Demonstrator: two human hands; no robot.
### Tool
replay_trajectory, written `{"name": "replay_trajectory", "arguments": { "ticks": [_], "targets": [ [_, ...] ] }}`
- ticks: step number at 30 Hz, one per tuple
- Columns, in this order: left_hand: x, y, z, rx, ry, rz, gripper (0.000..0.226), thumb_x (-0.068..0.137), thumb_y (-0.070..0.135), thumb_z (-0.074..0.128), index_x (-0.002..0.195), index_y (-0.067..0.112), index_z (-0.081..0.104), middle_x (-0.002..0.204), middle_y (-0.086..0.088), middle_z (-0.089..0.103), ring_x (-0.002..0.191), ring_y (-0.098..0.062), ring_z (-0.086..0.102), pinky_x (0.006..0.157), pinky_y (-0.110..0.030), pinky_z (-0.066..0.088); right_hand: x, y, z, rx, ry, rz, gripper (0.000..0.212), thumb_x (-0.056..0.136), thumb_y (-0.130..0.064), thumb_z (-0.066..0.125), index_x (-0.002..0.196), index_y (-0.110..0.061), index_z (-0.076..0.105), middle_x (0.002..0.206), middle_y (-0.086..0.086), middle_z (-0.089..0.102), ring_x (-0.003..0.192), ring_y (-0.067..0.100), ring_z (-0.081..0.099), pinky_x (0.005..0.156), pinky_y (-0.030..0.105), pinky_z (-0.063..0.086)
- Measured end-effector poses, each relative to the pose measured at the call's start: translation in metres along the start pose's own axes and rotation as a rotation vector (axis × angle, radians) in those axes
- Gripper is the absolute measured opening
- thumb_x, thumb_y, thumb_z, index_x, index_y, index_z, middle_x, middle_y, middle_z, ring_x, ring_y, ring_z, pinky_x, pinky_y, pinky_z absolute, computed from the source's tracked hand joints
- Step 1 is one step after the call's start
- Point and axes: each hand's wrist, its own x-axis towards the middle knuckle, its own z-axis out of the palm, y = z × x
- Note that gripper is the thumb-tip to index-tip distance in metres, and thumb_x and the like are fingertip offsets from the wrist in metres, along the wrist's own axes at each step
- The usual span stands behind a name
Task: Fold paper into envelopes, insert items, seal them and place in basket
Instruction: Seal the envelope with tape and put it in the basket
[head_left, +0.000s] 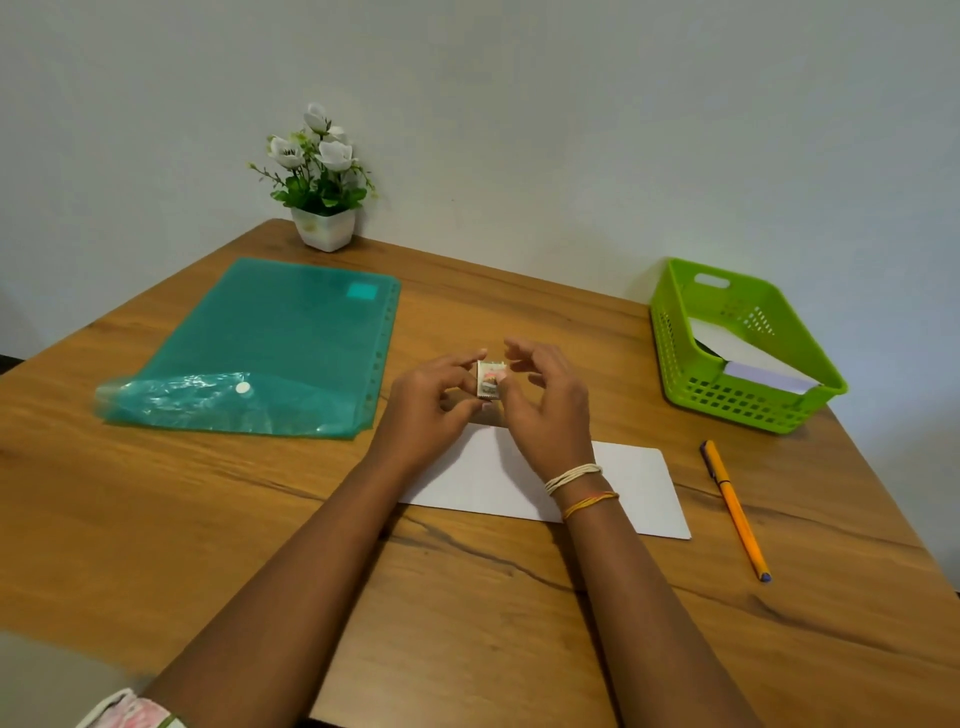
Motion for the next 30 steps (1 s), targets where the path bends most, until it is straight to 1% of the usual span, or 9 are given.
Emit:
{"name": "replay_trajectory", "arguments": {
  "ticks": [2,7,11,15,18,20,23,26,30],
  "targets": [
    [0.000,0.001,-0.001,0.061,-0.003,0.037,0.012,0.075,-0.004,0.068,0.076,0.007,0.071,0.119,0.013,0.060,0.105,-0.001,0.058,0.086,-0.022,0.052,0.001,0.001,0.001,0.004,-0.053,-0.021,0.024,0.084,-0.004,0.063,0.105,-0.014,0.070,0.102,-0.004,0.064,0.094,0.003,0.058,0.082,0.013,0.046],
    [0.001,-0.002,-0.002,0.192,-0.013,0.090,0.012,0.073,-0.006,0.067,0.077,0.005,0.070,0.121,-0.005,0.067,0.109,-0.014,0.061,0.092,-0.023,0.046,0.002,0.003,0.001,0.069,-0.044,0.061,0.019,0.079,-0.005,0.070,0.093,-0.018,0.070,0.092,-0.009,0.064,0.089,0.004,0.062,0.079,0.011,0.048],
    [0.002,-0.003,-0.002,0.227,-0.036,0.081,0.016,0.073,-0.009,0.067,0.077,0.007,0.068,0.123,-0.008,0.066,0.111,-0.019,0.061,0.091,-0.024,0.042,0.003,0.008,0.001,0.077,-0.033,0.102,0.012,0.077,-0.006,0.073,0.082,-0.017,0.070,0.085,-0.006,0.066,0.083,0.007,0.064,0.077,0.020,0.053],
    [0.002,0.000,-0.003,0.226,-0.072,0.046,0.016,0.077,-0.005,0.067,0.079,0.010,0.064,0.119,-0.003,0.064,0.105,-0.008,0.054,0.084,-0.006,0.036,0.002,0.011,0.001,0.042,-0.035,0.053,0.008,0.081,-0.005,0.070,0.081,-0.013,0.068,0.082,-0.005,0.063,0.080,0.007,0.060,0.073,0.017,0.050],
    [0.001,-0.002,-0.001,0.241,-0.089,0.010,0.012,0.082,0.004,0.066,0.082,0.012,0.056,0.105,-0.002,0.062,0.094,-0.015,0.056,0.072,-0.019,0.042,0.001,0.009,0.000,0.058,-0.015,0.026,0.011,0.082,-0.004,0.067,0.083,-0.015,0.066,0.084,-0.004,0.063,0.081,0.006,0.061,0.072,0.015,0.050],
    [0.002,-0.006,0.000,0.278,-0.080,-0.026,0.013,0.086,0.011,0.064,0.084,0.016,0.052,0.100,-0.002,0.057,0.087,-0.016,0.052,0.066,-0.023,0.039,0.002,0.010,-0.001,0.114,0.007,0.072,0.013,0.083,-0.005,0.068,0.083,-0.017,0.067,0.085,-0.004,0.065,0.082,0.007,0.063,0.073,0.018,0.053],
    [0.002,-0.011,0.003,0.337,-0.059,-0.084,0.006,0.091,0.019,0.060,0.090,0.015,0.055,0.102,0.000,0.052,0.088,-0.017,0.051,0.071,-0.030,0.043,0.004,0.013,-0.004,0.184,0.028,0.159,0.019,0.083,-0.008,0.069,0.081,-0.027,0.067,0.085,-0.004,0.069,0.082,0.010,0.067,0.073,0.025,0.056],
    [0.000,-0.014,0.006,0.367,-0.046,-0.132,0.013,0.089,0.029,0.063,0.095,0.018,0.061,0.103,0.006,0.048,0.090,-0.018,0.053,0.076,-0.038,0.049,0.005,0.015,-0.010,0.184,-0.016,0.260,0.012,0.082,-0.009,0.071,0.080,-0.021,0.070,0.080,-0.004,0.072,0.077,0.010,0.069,0.070,0.025,0.057],
    [-0.002,-0.010,0.003,0.357,-0.065,-0.141,0.021,0.086,0.035,0.067,0.103,0.023,0.065,0.106,0.007,0.049,0.094,-0.017,0.053,0.081,-0.041,0.050,0.009,0.020,-0.028,0.178,-0.083,0.351,0.010,0.078,-0.010,0.075,0.077,-0.020,0.072,0.079,0.001,0.074,0.079,0.022,0.071,0.073,0.034,0.059]
  ]
}}
